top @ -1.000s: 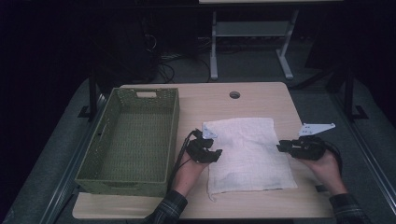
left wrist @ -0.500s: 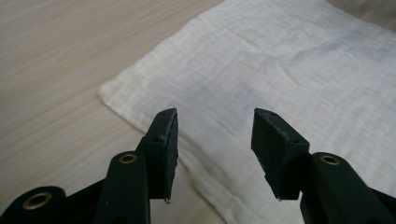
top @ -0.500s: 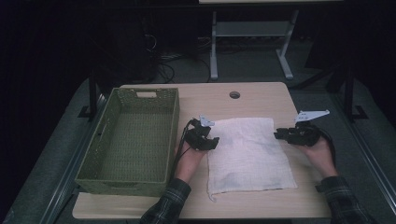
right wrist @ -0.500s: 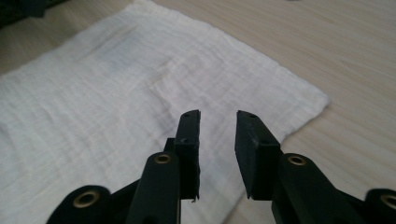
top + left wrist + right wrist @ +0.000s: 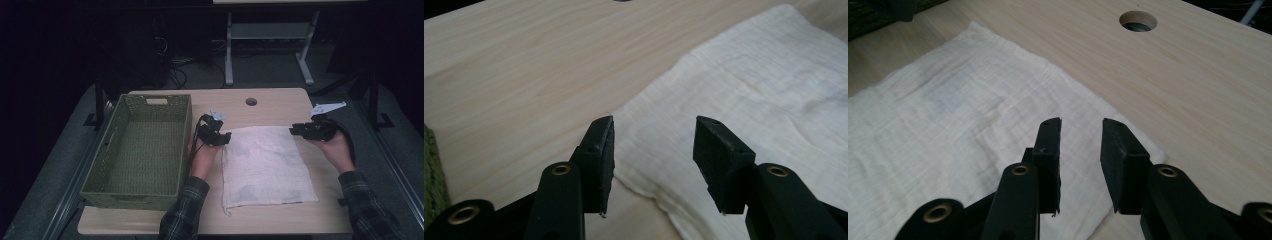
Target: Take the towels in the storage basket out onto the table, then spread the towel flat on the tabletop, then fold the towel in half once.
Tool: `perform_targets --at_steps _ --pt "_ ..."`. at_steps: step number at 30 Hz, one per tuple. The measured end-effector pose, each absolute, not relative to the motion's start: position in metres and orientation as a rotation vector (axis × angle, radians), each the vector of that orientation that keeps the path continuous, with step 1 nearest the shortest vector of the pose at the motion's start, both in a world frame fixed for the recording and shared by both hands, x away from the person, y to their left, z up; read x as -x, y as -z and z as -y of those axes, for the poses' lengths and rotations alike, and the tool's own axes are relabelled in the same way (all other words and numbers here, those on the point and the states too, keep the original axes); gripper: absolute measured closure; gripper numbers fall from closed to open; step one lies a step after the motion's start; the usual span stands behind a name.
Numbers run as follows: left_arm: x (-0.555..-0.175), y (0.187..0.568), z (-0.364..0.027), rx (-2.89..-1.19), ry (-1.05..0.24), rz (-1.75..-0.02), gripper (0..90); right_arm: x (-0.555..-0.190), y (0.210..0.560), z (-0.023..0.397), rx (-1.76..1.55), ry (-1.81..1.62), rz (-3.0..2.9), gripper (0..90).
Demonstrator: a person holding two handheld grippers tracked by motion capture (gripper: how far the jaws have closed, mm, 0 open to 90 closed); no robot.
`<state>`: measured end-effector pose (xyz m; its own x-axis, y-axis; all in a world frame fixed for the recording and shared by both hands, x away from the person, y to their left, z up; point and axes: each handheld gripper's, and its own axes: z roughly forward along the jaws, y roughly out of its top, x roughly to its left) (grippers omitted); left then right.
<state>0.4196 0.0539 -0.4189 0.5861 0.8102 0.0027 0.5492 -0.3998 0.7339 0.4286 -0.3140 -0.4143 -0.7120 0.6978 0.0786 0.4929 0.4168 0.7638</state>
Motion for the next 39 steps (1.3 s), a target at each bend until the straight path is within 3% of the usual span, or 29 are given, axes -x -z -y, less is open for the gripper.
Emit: perform_targets --at_steps 15,32,36,39 --pt "-0.451 0.441 -0.056 -2.113 -0.511 -1.195 50.6 -0.465 0.434 0.314 -1.138 -1.166 -2.386 67.7" --pt "-0.459 0.461 -0.058 -2.113 -0.479 -1.247 50.2 -0.488 0.467 0.32 -1.272 -1.048 -2.351 65.3" --pt "-0.46 0.465 -0.059 -2.116 -0.465 -1.256 50.1 -0.491 0.474 0.322 -1.312 -1.04 -2.362 71.7" --pt "-0.462 0.466 -0.06 -2.102 -0.459 -1.258 50.2 -0.49 0.473 0.322 -1.302 -1.026 -2.379 82.9"
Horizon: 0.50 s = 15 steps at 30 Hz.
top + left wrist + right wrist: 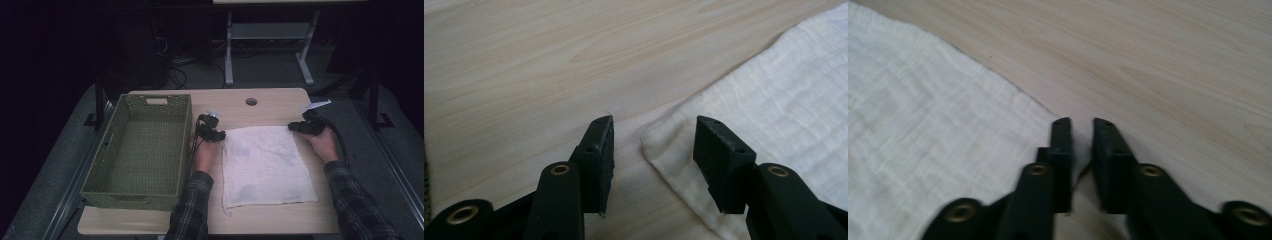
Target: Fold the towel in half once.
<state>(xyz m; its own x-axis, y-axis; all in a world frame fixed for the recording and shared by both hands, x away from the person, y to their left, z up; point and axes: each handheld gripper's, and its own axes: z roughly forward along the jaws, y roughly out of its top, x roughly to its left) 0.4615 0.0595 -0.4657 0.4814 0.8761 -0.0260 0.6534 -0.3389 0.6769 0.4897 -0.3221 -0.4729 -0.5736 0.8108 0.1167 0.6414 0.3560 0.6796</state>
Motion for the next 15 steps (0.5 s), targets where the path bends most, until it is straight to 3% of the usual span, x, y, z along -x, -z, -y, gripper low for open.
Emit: perform_targets --at_steps 7,11,15 --pt "-0.4641 0.4681 -0.0604 -2.089 -0.451 -1.247 55.9 -0.4888 0.4721 0.3208 -1.309 -1.017 -2.384 85.6" --pt "-0.4656 0.4681 -0.0594 -2.091 -0.434 -1.232 76.3 -0.4882 0.4712 0.3204 -1.306 -1.005 -2.389 86.3" --pt "-0.4674 0.4676 -0.0565 -2.085 -0.417 -1.23 85.4 -0.487 0.4693 0.3236 -1.302 -0.996 -2.394 86.6"
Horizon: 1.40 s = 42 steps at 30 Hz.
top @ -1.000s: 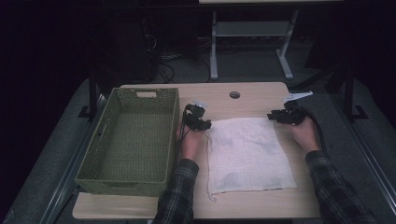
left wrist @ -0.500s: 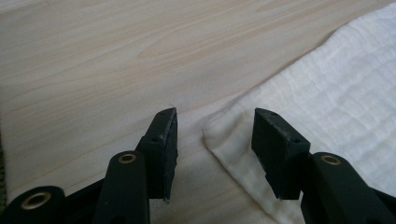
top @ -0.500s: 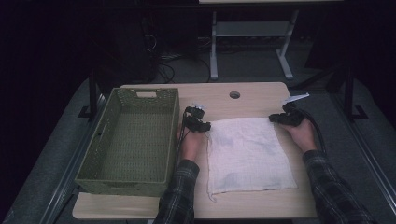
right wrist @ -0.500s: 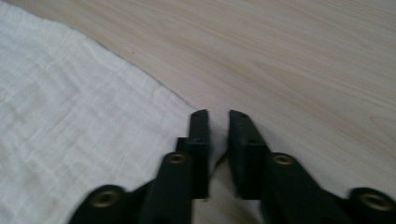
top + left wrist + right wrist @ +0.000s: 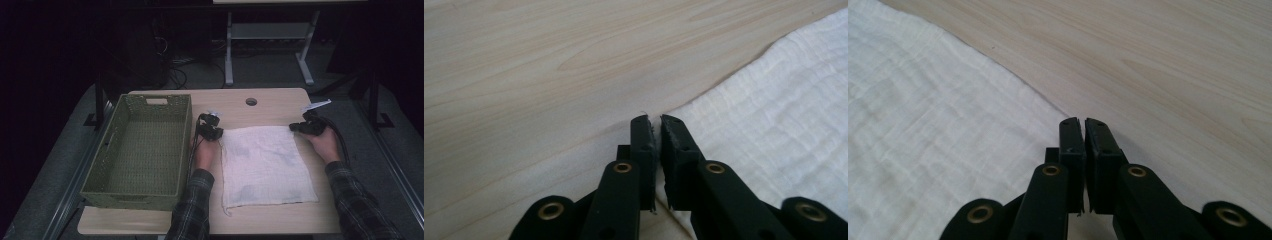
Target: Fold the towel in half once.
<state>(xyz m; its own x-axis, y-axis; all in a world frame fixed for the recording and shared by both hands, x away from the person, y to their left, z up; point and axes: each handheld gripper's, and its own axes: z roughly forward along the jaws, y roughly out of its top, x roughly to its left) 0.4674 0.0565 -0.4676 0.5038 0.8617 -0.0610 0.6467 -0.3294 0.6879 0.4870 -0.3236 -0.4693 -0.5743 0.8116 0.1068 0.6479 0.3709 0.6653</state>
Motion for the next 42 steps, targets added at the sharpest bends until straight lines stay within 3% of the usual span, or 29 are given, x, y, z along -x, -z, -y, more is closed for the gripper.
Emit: perform_targets --at_steps 19,42 --pt "-0.468 0.408 -0.041 -1.986 -0.506 -1.142 86.0 -0.48 0.422 0.353 -1.236 -1.096 -2.266 86.9" --pt "-0.395 0.408 -0.058 -1.983 -0.478 -1.064 86.0 -0.39 0.431 0.358 -1.19 -1.203 -2.246 86.9"
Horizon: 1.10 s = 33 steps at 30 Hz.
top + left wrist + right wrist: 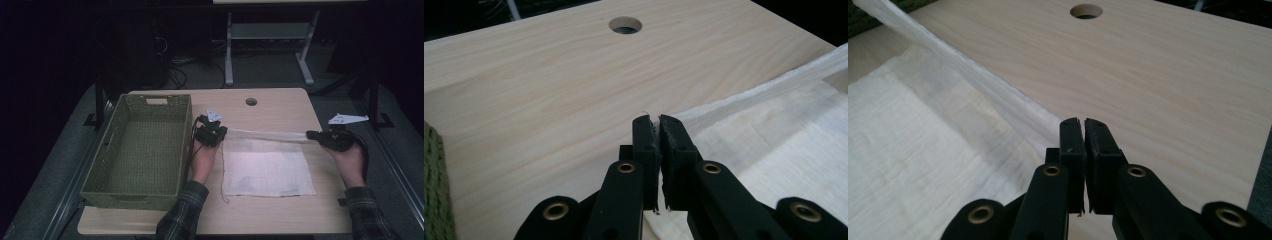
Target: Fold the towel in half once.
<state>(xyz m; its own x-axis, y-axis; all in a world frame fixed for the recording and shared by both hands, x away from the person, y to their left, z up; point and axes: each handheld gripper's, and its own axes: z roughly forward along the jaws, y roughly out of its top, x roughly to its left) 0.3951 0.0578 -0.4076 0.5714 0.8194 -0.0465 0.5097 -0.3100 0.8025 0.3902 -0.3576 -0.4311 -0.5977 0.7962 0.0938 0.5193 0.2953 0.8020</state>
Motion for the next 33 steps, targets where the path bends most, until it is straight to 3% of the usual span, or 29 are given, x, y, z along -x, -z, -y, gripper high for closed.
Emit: perform_targets --at_steps 23,33 --pt "-0.327 0.431 -0.068 -2.014 -0.395 -1.019 86.0 -0.328 0.439 0.357 -1.147 -1.181 -2.312 86.8" --pt "-0.305 0.426 -0.07 -2.037 -0.425 -0.977 86.0 -0.305 0.439 0.359 -1.124 -1.191 -2.326 86.7"
